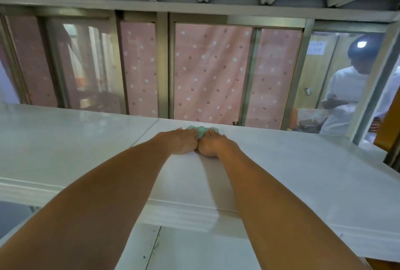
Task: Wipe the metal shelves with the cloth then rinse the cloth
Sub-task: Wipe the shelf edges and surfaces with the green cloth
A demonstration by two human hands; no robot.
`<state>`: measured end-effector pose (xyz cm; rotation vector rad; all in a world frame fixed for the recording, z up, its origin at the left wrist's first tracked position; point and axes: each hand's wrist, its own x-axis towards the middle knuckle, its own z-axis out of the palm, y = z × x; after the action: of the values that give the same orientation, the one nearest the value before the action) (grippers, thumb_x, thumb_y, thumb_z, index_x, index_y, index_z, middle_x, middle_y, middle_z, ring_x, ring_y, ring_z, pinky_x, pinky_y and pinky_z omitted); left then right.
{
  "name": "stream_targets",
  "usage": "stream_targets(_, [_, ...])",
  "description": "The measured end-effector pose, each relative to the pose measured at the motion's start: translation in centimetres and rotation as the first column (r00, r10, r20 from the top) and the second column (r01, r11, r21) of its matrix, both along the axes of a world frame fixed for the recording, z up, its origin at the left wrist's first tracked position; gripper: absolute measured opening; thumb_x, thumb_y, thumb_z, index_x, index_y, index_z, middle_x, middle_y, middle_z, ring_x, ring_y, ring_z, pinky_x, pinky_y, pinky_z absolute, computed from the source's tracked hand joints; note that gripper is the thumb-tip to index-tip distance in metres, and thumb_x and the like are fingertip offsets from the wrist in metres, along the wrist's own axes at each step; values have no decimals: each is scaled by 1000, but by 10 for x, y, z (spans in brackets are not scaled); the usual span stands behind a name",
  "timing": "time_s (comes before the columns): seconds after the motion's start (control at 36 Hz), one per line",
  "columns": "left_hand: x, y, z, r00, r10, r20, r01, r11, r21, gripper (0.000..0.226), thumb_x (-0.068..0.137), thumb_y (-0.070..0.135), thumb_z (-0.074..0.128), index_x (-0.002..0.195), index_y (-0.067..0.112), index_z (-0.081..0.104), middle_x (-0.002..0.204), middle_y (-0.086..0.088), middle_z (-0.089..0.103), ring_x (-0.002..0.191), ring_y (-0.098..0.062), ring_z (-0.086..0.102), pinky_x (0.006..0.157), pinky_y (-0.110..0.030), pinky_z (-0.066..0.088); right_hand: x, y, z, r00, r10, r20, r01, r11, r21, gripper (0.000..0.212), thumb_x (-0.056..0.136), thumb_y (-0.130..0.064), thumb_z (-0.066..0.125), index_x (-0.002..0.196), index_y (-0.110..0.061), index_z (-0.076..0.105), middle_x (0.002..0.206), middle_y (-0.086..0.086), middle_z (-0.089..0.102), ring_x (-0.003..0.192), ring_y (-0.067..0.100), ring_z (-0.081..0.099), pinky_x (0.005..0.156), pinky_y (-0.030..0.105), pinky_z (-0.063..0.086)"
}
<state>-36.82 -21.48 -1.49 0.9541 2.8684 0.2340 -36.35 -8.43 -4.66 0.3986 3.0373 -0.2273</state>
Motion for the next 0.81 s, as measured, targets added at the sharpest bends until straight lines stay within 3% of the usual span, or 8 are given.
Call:
stream_targets(0.25, [-31, -58, -1, 998, 54, -11, -54, 998, -39, 53, 104, 30, 20, 157, 30, 16, 164, 1, 16, 151, -25, 14, 121, -42, 10, -33, -58, -1, 1000, 21, 9, -21, 1000, 13, 78, 96, -54, 30, 159, -18, 0, 166, 9, -3, 152, 25, -1, 121, 47, -1])
stream_targets(0.33, [-39, -79, 1, 997, 72, -26, -72, 997, -33, 50, 106, 31, 19, 156, 28, 21, 162, -2, 23, 149, -25, 22, 119, -40, 16, -47, -81, -3, 1000, 25, -3, -25, 1000, 6, 78, 96, -54, 30, 159, -18, 0, 166, 9, -3, 152, 25, -1, 121, 45, 0])
stream_targets(0.5, [-53, -113, 6, 993, 118, -23, -119, 993, -9, 49, 109, 24, 16, 157, 17, 18, 163, -7, 19, 149, -25, 20, 120, -36, 10, -71, -119, 0, 999, 37, -13, -37, 999, -12, 78, 95, -55, 31, 159, -21, 1, 166, 8, -1, 152, 26, 2, 121, 46, 2])
stream_targets(0.61, [-62, -134, 6, 994, 109, 26, -111, 992, 56, 48, 109, 29, 18, 156, 20, 22, 162, -7, 22, 148, -26, 23, 122, -38, 13, -79, -140, 3, 999, 40, -11, -40, 999, -13, 77, 94, -55, 32, 159, -25, 2, 166, 7, 2, 152, 27, 7, 122, 47, 5])
stream_targets(0.81, [-70, -165, 7, 994, 111, -1, -111, 994, 12, 49, 109, 29, 18, 157, 21, 20, 162, -8, 21, 148, -26, 23, 119, -37, 15, -85, -171, 6, 999, 37, -14, -37, 999, -8, 73, 97, -49, 32, 159, -24, 4, 166, 8, 2, 152, 27, 7, 121, 46, 5])
